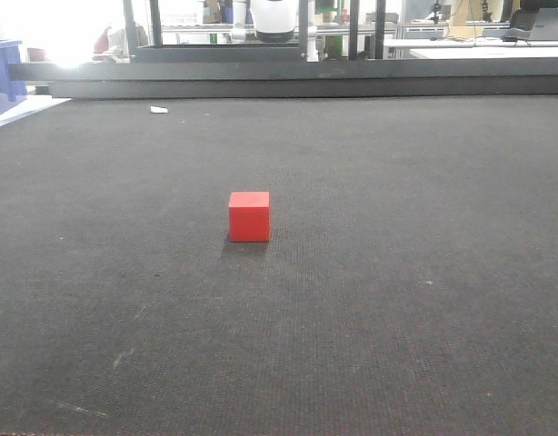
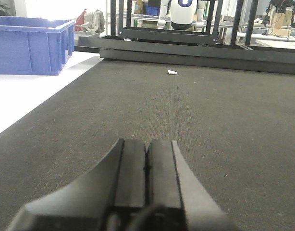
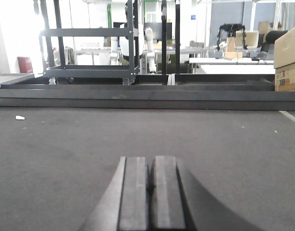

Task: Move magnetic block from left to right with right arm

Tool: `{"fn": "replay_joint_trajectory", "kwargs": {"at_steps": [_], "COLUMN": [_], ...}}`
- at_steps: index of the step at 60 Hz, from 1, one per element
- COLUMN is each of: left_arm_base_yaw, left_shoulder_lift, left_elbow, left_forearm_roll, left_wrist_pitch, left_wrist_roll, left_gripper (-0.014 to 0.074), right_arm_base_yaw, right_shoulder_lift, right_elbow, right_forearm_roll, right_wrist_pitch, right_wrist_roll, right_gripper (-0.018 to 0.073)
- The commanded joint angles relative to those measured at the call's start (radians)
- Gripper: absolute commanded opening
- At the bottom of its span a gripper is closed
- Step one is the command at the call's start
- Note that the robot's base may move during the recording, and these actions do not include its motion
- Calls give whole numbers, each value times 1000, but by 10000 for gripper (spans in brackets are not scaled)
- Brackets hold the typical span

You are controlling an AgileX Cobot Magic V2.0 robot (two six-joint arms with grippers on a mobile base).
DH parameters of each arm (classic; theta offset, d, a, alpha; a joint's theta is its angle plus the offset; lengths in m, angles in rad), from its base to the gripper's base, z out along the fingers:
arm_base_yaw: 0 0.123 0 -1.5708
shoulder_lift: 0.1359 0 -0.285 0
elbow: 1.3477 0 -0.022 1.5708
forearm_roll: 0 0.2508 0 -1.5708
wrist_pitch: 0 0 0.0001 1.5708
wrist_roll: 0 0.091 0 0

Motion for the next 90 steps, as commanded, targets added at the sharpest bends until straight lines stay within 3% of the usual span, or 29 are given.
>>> {"fn": "replay_joint_trajectory", "kwargs": {"at_steps": [1,6,15,19,28,43,53,60,65,73,78,90], "left_arm_base_yaw": [2,2,2,2,2,2,2,2,2,2,2,2], "left_shoulder_lift": [-13,-13,-13,-13,-13,-13,-13,-13,-13,-13,-13,-13], "left_elbow": [9,9,9,9,9,9,9,9,9,9,9,9], "left_forearm_roll": [0,0,0,0,0,0,0,0,0,0,0,0], "left_wrist_pitch": [-88,-88,-88,-88,-88,-88,-88,-88,-88,-88,-88,-88], "left_wrist_roll": [-7,-7,-7,-7,-7,-7,-7,-7,-7,-7,-7,-7], "left_gripper": [-116,-116,-116,-116,-116,-116,-116,-116,-116,-116,-116,-116], "right_arm_base_yaw": [18,52,137,180,292,558,668,714,743,774,783,782], "right_shoulder_lift": [124,227,432,531,729,1082,1301,1428,1515,1641,1702,1805], "right_elbow": [-124,-188,-303,-368,-519,-827,-1018,-1132,-1219,-1341,-1401,-1500], "right_forearm_roll": [2,2,2,2,2,2,-8,-63,-124,-272,-340,-389], "right_wrist_pitch": [-48,-48,-33,2,118,260,369,473,569,723,798,843], "right_wrist_roll": [5,5,7,7,31,49,198,345,507,713,779,842], "right_gripper": [109,235,560,643,635,635,635,635,635,635,635,635]}}
